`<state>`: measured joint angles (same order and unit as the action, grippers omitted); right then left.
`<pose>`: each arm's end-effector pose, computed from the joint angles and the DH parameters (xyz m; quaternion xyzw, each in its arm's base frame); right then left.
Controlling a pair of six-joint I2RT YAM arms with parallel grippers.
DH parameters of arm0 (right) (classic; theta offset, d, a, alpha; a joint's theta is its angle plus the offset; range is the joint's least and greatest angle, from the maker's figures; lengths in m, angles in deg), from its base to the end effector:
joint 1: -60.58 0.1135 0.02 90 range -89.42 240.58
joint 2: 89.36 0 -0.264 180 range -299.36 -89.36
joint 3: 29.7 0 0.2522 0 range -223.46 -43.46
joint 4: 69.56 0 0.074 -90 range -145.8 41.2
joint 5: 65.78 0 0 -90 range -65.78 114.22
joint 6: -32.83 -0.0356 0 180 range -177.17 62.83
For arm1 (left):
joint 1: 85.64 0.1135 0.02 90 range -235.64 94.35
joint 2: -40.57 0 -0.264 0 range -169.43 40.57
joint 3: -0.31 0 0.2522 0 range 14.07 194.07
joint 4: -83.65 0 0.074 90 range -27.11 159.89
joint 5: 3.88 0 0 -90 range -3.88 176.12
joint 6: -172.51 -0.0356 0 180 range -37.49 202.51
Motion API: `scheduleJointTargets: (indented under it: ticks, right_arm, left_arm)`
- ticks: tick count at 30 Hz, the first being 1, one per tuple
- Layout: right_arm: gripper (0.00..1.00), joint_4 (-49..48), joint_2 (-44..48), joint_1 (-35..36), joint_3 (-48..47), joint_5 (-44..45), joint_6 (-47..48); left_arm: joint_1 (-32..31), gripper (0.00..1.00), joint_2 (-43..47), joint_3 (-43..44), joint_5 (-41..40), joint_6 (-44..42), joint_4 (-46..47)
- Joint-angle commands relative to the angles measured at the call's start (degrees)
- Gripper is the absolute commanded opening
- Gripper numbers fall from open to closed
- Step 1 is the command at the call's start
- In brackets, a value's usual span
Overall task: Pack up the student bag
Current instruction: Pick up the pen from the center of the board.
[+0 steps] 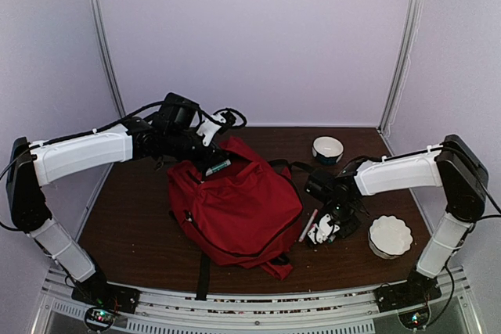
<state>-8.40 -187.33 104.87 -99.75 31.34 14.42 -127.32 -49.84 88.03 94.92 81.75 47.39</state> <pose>0.2044 0.1932 0.1475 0.8456 -0.5302 0.0622 0.0069 0.2643 -0.2426 0.2970 0.3565 0.8268 -0.2150 0.3783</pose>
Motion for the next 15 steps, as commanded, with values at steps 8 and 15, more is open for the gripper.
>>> scheduleJointTargets:
  ticks: [8, 15]
  right_arm:
    - [0.12, 3.61, -1.51, 0.3, 1.91, -5.21, -8.85]
    - [0.09, 5.44, 6.35, 0.35, 0.99, -8.02, -11.34]
  left_arm:
    - [-0.08, 0.0, 1.0, 2.51, 1.98, -0.39, 2.86]
    - [-0.08, 0.0, 0.83, 2.51, 2.06, -0.39, 2.82]
